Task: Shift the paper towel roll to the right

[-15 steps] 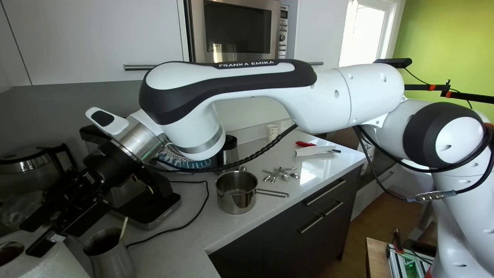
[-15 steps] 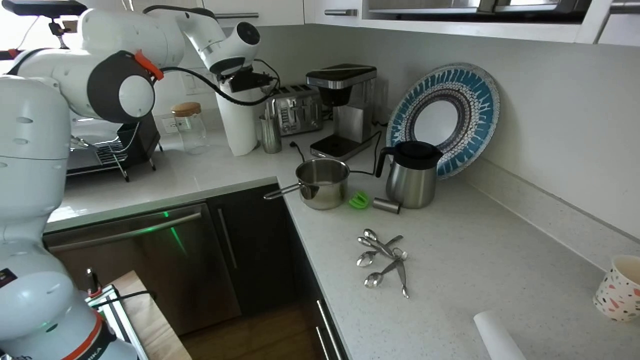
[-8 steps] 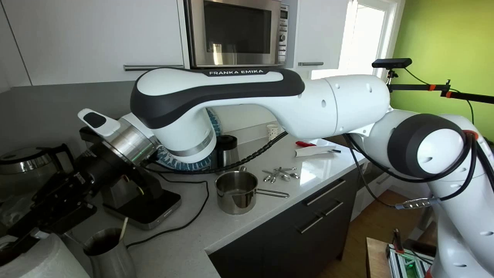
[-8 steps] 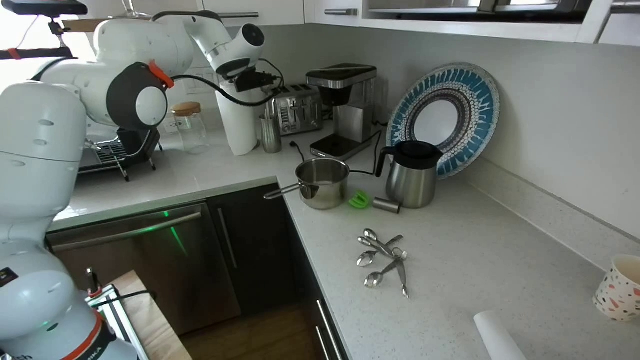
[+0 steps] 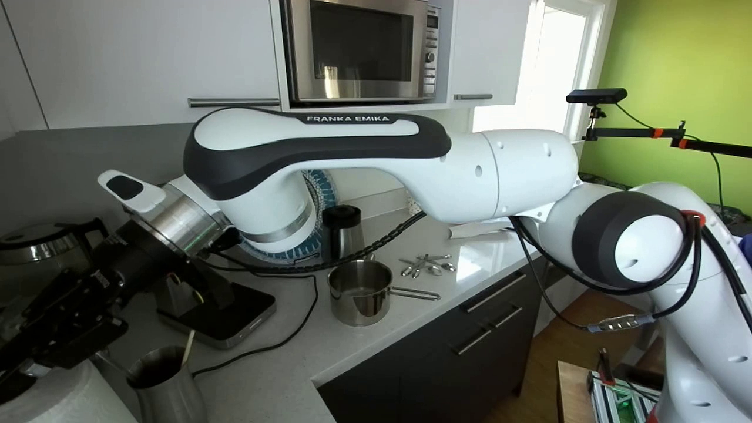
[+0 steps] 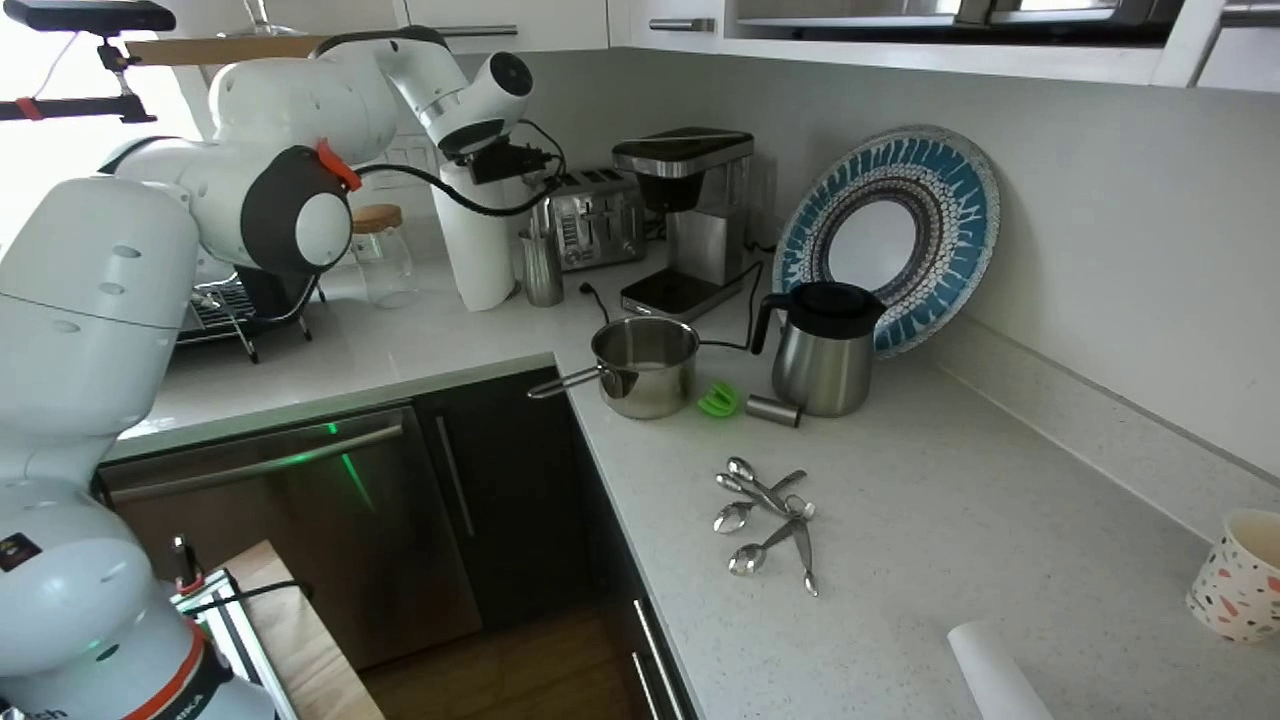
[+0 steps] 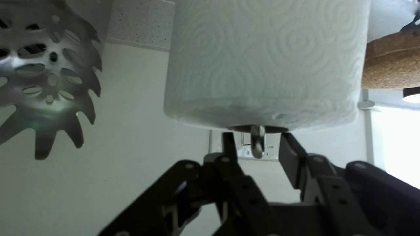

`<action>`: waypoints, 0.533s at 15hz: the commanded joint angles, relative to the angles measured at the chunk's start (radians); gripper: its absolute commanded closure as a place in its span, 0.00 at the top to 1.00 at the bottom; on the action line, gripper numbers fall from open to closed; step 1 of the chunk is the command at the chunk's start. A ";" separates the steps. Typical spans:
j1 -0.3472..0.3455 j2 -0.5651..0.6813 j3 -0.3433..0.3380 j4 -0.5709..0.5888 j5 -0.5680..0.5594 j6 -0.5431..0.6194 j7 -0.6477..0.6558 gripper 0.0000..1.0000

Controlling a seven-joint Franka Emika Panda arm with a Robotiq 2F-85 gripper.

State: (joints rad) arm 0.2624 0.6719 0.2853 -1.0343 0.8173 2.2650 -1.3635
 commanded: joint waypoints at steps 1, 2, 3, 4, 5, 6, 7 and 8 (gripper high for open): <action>0.018 0.049 -0.015 0.078 -0.038 -0.048 0.059 0.11; 0.018 0.054 -0.016 0.085 -0.041 -0.057 0.069 0.02; 0.019 0.059 -0.019 0.094 -0.049 -0.068 0.085 0.00; 0.020 0.063 -0.022 0.102 -0.056 -0.085 0.104 0.02; 0.021 0.063 -0.028 0.105 -0.068 -0.104 0.132 0.08; 0.022 0.069 -0.031 0.116 -0.077 -0.121 0.151 0.03; 0.022 0.073 -0.031 0.125 -0.082 -0.129 0.159 0.03; 0.022 0.073 -0.029 0.132 -0.084 -0.130 0.163 0.03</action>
State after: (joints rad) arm 0.2701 0.7143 0.2755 -0.9535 0.7703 2.1866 -1.2570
